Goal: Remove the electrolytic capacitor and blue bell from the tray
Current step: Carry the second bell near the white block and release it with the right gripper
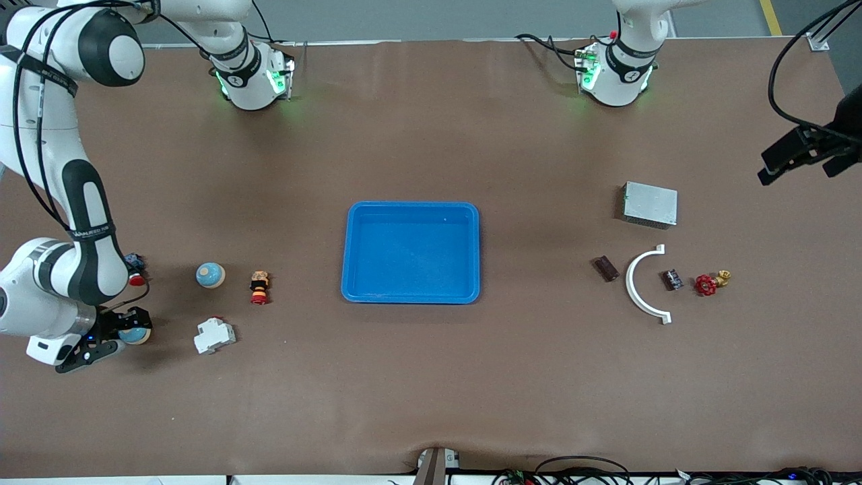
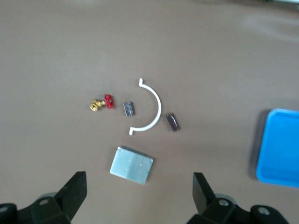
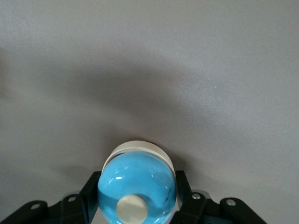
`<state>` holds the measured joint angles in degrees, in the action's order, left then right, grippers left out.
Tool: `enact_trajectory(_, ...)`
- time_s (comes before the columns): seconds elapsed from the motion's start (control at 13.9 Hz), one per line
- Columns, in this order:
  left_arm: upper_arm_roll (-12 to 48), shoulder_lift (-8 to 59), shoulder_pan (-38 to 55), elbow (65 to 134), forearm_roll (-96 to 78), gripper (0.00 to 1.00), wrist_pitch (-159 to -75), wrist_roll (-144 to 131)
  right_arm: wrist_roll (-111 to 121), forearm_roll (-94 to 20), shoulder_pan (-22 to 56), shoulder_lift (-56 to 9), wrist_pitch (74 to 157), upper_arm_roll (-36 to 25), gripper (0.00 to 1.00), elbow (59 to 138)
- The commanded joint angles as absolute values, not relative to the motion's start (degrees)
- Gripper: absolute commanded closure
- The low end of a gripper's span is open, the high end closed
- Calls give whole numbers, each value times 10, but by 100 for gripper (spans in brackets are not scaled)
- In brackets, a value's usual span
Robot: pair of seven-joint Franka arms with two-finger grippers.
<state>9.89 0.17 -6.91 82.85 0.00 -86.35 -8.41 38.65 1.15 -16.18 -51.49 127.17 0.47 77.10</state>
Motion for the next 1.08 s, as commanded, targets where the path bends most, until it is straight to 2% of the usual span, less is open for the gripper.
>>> enact_trajectory(0.0, 43, -28, -27, 850, -20, 0, -841, -56, 397, 11, -179, -531, 1263, 17, 100, 751)
enact_trajectory(0.14, 39, -41, -14, 863, -20, 0, -841, -57, 394, 9, -178, -533, 1262, 17, 100, 752)
enact_trajectory(0.22, 31, -42, -3, 863, -19, 0, -840, -56, 391, 9, -178, -535, 1263, 17, 61, 751)
enact_trajectory(0.29, 20, -44, 10, 864, -19, 0, -838, -57, 390, 7, -178, -535, 1263, 17, 1, 752)
enact_trajectory(0.65, 18, -40, 4, 859, -13, 0, -831, -53, 388, 7, -178, -529, 1248, 18, 0, 751)
enact_trajectory(1.0, 19, -40, 4, 859, -18, 0, -834, -52, 281, 4, -164, -466, 1155, 24, 0, 751)
